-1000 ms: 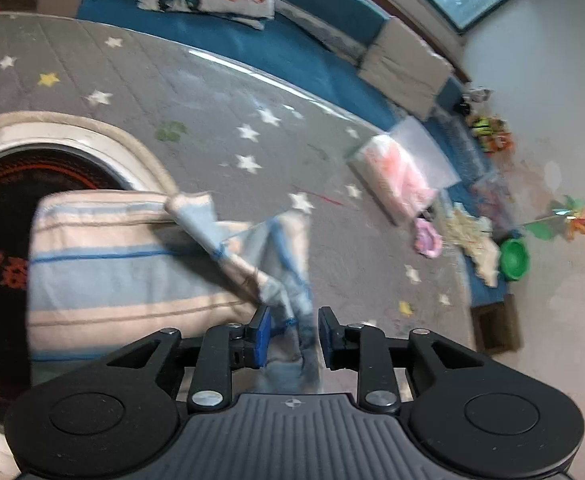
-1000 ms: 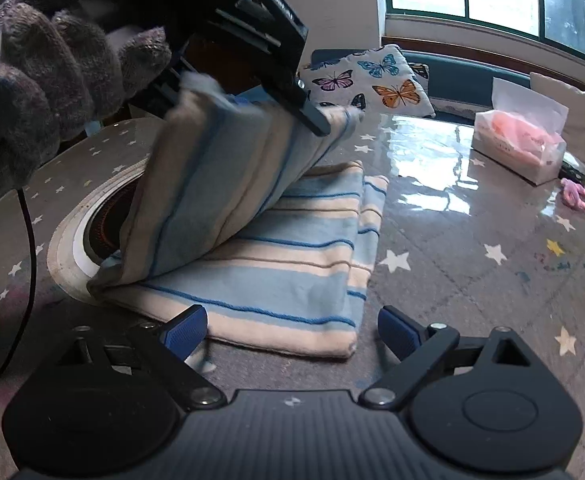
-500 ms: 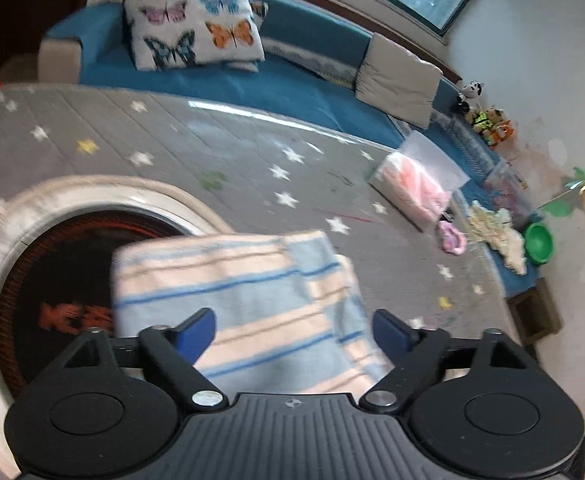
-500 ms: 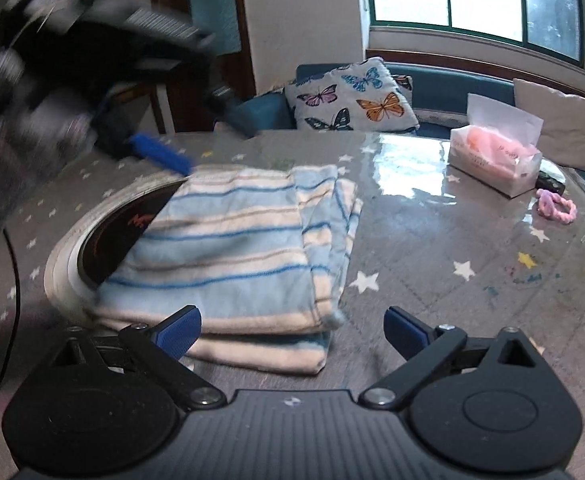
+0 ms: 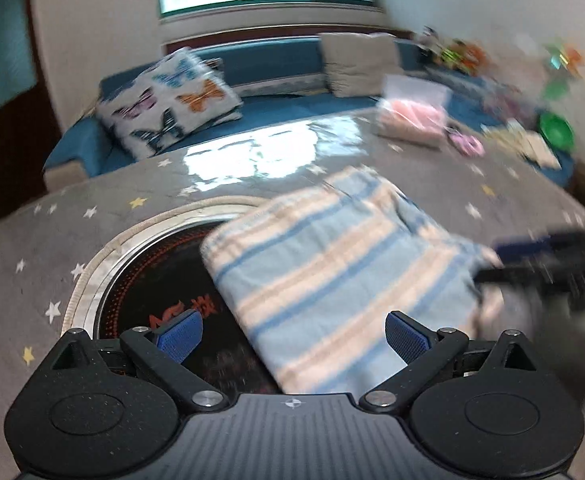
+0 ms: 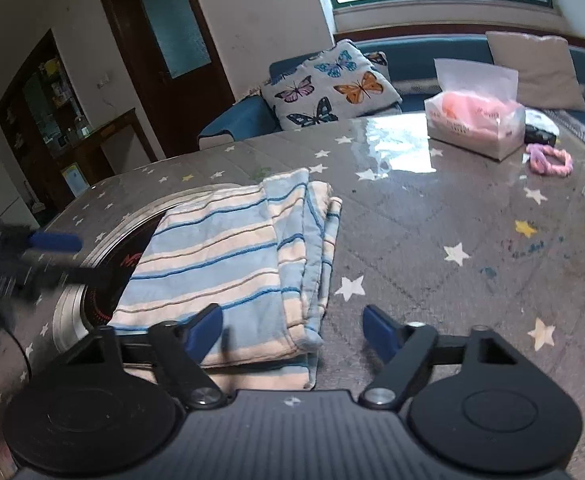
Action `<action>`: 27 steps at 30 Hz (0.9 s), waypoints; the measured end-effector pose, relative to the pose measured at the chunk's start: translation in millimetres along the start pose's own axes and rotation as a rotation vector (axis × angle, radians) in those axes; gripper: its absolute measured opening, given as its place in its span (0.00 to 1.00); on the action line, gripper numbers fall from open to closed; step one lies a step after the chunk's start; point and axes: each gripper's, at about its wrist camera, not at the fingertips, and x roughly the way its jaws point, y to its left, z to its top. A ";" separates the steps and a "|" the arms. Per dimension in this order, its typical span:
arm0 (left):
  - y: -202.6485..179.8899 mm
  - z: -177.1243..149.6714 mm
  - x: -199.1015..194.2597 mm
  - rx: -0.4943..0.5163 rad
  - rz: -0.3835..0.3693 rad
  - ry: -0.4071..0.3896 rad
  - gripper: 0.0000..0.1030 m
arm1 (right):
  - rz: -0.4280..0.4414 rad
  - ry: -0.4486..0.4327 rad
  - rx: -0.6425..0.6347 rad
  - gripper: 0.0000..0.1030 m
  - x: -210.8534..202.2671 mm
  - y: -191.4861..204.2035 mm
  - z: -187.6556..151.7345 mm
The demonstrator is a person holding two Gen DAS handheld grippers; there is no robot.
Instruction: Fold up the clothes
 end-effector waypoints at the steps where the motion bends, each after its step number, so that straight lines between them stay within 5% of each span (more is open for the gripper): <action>1: -4.8 -5.1 -2.0 0.033 -0.005 -0.002 0.97 | 0.003 0.005 0.011 0.61 1.6 -1.6 0.6; 4: -18.5 -16.2 -7.0 0.119 -0.025 -0.007 0.95 | 0.006 0.017 0.046 0.47 4.9 -6.2 0.8; 10: -33.0 -31.2 -3.5 0.191 -0.079 0.023 0.72 | 0.027 0.027 0.073 0.24 5.0 -5.3 0.3; 16: -32.1 -40.5 -0.2 0.195 -0.094 0.042 0.54 | 0.019 0.024 0.069 0.16 1.0 -1.7 1.7; 23: -24.9 -45.9 1.9 0.176 -0.100 0.051 0.08 | 0.014 0.019 0.072 0.08 -1.5 1.0 3.6; 27: -22.7 -44.9 -8.1 0.170 -0.086 0.015 0.02 | 0.016 0.007 0.068 0.04 -7.1 4.9 7.4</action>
